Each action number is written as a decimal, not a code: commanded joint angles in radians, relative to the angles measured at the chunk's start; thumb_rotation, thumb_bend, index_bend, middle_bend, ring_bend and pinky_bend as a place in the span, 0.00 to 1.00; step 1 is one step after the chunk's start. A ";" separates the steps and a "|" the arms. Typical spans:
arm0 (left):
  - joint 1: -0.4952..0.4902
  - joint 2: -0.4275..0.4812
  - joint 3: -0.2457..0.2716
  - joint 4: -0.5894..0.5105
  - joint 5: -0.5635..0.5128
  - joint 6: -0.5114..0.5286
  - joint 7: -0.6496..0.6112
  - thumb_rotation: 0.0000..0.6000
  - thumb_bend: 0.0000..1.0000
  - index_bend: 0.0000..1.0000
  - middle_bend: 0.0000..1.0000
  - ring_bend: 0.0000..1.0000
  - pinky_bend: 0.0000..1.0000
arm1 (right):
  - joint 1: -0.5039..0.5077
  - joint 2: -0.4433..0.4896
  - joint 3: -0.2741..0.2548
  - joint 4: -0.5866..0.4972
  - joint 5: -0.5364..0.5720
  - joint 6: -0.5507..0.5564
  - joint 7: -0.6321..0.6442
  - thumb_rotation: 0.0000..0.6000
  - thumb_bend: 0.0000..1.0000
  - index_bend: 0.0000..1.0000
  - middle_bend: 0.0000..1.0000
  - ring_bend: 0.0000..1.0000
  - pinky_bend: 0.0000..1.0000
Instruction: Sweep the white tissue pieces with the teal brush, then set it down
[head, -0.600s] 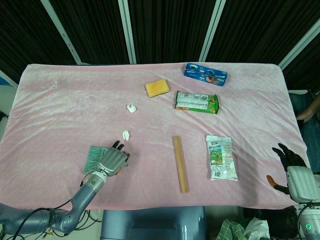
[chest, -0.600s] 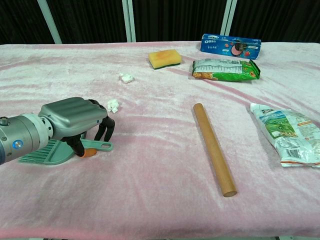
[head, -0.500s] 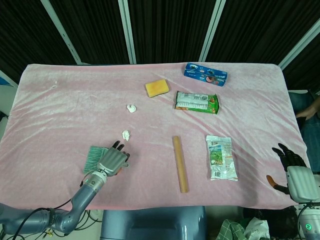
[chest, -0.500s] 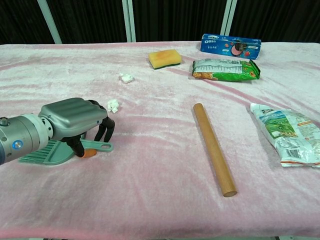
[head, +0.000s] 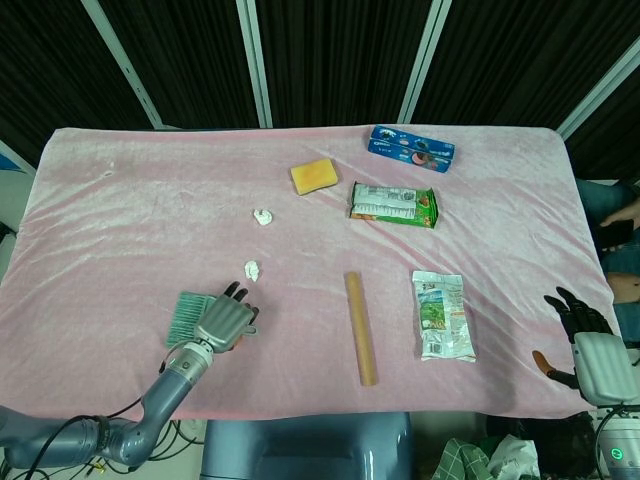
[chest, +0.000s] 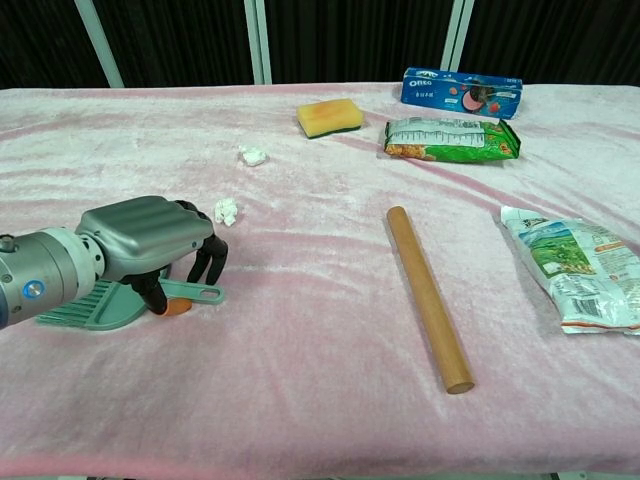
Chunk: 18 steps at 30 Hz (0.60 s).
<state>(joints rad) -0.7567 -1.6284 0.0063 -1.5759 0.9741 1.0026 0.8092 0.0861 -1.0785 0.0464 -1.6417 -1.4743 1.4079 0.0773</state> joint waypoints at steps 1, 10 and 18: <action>-0.001 0.001 0.001 -0.002 0.003 0.000 0.000 1.00 0.33 0.45 0.50 0.15 0.11 | 0.000 0.000 0.000 0.000 0.000 -0.001 -0.001 1.00 0.19 0.16 0.06 0.12 0.17; -0.003 -0.002 0.005 0.002 -0.001 -0.003 0.003 1.00 0.35 0.46 0.50 0.15 0.11 | 0.000 0.000 0.000 -0.001 0.002 -0.002 -0.001 1.00 0.19 0.16 0.07 0.12 0.17; -0.004 -0.008 0.005 0.007 0.007 -0.003 -0.005 1.00 0.37 0.47 0.52 0.17 0.11 | 0.000 0.001 0.000 -0.001 0.002 -0.002 0.000 1.00 0.19 0.16 0.06 0.12 0.17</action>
<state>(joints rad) -0.7610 -1.6357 0.0110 -1.5689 0.9808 0.9998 0.8047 0.0863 -1.0779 0.0463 -1.6433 -1.4722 1.4063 0.0773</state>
